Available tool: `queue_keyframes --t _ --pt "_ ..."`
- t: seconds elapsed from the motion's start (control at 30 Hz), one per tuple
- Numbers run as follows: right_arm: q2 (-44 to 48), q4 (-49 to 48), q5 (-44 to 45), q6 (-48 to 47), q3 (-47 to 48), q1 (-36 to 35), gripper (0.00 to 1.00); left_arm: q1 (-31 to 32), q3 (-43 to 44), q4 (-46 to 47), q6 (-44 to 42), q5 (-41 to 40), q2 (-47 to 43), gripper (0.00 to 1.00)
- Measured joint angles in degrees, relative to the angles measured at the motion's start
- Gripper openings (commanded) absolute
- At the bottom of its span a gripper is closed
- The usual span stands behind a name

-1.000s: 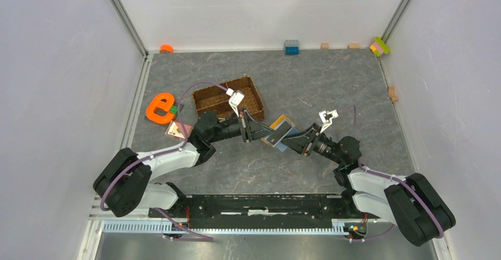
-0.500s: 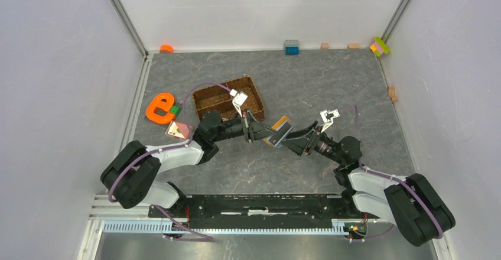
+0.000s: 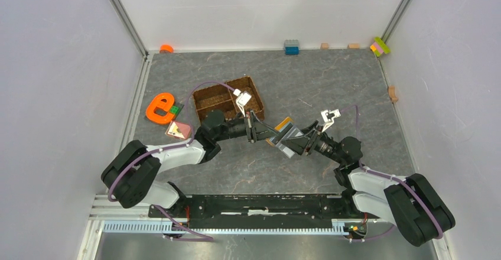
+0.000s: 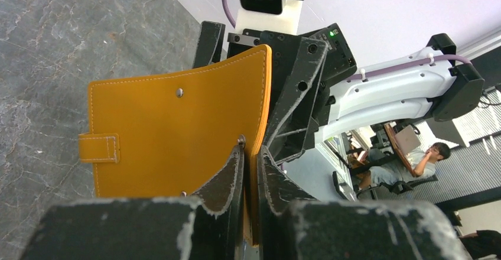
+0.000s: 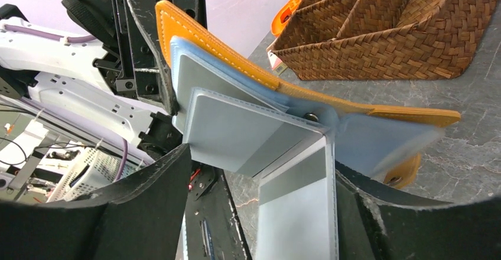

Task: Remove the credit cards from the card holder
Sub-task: Remove the credit card from the card holder.

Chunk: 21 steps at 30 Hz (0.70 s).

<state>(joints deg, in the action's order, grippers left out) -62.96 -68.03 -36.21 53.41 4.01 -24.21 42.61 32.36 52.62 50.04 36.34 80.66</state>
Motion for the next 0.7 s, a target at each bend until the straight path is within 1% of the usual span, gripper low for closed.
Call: queue_keyframes --t 0.07,0.1,0.2,0.3,0.33,0.43,0.53,0.7 --pt "0.0 0.1 0.1 0.0 0.0 0.0 0.60 0.2 0.1 0.0 -0.1 0.0 0.0 0.02" --pt "0.0 0.4 0.2 -0.1 0.0 0.1 0.59 0.2 0.2 0.0 -0.1 0.0 0.0 0.02" --pt "0.0 1.0 0.2 -0.3 0.0 0.3 0.63 0.2 0.2 -0.1 -0.1 0.1 0.0 0.02" --pt "0.0 1.5 0.3 -0.5 0.0 0.3 0.55 0.3 0.3 -0.2 -0.2 0.1 0.3 0.08" --pt "0.0 1.8 0.3 -0.7 0.0 0.3 0.54 0.3 0.4 -0.3 -0.3 0.0 0.6 0.10" --pt "0.0 3.7 0.6 -1.3 0.0 0.3 0.53 0.8 0.7 -1.6 -1.7 -0.4 0.9 0.12" --pt "0.0 5.6 0.7 -1.9 0.0 0.3 0.49 1.8 1.5 -5.2 -4.8 -2.2 0.9 0.12" --pt "0.0 9.9 1.5 -2.8 0.0 0.6 0.37 4.6 4.6 -16.1 -12.6 -8.7 -0.6 0.16"
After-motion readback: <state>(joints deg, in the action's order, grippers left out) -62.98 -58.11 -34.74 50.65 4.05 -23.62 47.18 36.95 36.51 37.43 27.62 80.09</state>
